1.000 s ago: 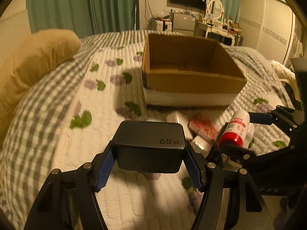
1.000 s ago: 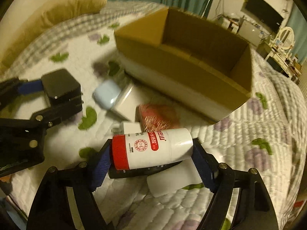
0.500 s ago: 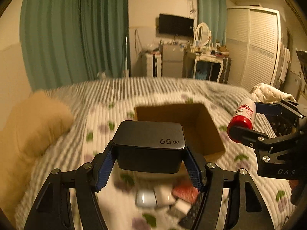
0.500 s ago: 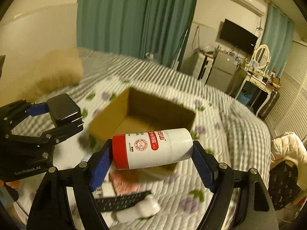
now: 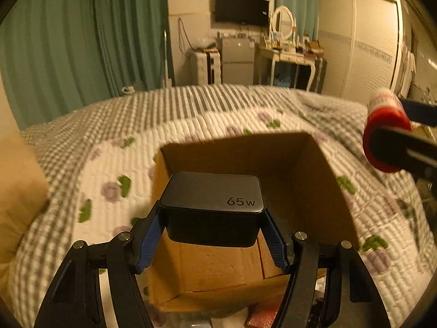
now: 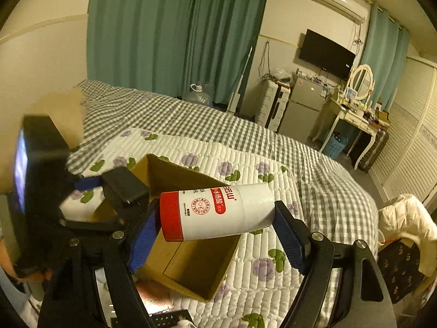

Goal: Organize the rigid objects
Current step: 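Lower the charger into the box with the left tool while the right tool drops the bottle in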

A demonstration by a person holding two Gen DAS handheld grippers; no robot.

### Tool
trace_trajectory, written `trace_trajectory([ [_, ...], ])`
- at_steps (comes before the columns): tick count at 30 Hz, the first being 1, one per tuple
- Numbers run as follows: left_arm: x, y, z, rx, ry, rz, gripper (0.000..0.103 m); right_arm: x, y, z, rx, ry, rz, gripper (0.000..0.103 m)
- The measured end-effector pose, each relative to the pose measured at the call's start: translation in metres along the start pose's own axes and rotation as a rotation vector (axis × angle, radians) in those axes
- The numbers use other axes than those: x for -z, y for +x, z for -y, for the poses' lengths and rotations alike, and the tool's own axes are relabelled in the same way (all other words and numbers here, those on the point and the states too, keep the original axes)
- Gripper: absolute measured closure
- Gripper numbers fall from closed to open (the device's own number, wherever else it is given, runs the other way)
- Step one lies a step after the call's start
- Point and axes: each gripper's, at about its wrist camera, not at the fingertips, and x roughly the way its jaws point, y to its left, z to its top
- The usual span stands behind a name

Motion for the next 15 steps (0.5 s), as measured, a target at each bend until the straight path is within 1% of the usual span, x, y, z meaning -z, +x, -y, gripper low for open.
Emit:
trace_trajectory([
  [2, 0.006, 0.011, 0.004, 0.007, 0.016, -0.021, 0.034, 0.006, 0.014, 0.002, -0.015, 0.006, -0.023, 0.024],
  [5, 0.01, 0.022, 0.006, 0.038, 0.027, -0.046, 0.034, 0.016, 0.028, 0.005, -0.02, 0.0, -0.046, 0.024],
  [7, 0.009, 0.028, 0.006, 0.025, 0.031, -0.058, 0.031, 0.02, 0.036, 0.007, -0.029, 0.012, -0.055, 0.024],
  [9, 0.008, 0.028, 0.006, -0.012, 0.04, -0.041, 0.017, 0.02, 0.043, 0.01, -0.041, 0.028, -0.061, 0.024],
  [10, 0.005, 0.026, 0.004, -0.03, 0.04, -0.03, 0.017, 0.018, 0.046, 0.012, -0.041, 0.033, -0.063, 0.024],
  [11, 0.003, 0.025, 0.003, -0.029, 0.036, -0.027, 0.017, 0.017, 0.047, 0.012, -0.039, 0.035, -0.064, 0.024],
  [15, -0.004, 0.022, -0.01, -0.004, -0.018, -0.034, 0.017, 0.011, 0.063, 0.015, -0.039, 0.044, -0.076, 0.024],
])
